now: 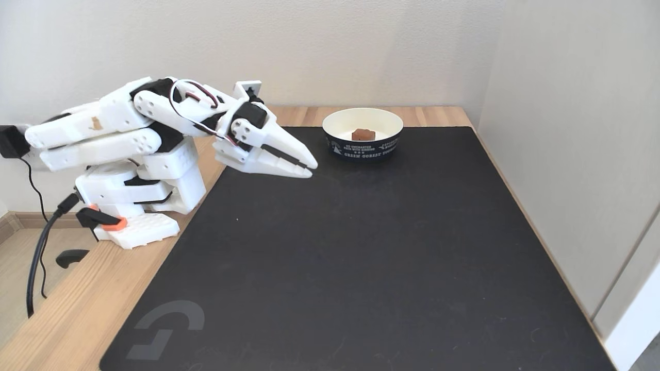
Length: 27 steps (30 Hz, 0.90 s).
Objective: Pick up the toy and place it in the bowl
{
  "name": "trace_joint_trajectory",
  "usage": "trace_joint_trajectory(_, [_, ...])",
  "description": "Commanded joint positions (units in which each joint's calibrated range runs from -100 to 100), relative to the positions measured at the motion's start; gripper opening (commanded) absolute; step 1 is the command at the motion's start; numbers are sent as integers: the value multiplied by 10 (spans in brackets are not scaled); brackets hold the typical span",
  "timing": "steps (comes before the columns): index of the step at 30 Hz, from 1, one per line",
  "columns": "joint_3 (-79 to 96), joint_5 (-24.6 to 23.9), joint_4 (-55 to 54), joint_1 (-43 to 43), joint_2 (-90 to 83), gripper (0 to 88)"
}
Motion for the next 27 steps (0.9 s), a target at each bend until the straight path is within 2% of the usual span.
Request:
trace_joint_trajectory(1, [9,2,75,-5,-14,30])
trace_joint_trajectory(3, [9,2,100,-4,-16,29])
trace_joint_trajectory(27, [9,-2,97,-5,-15,26])
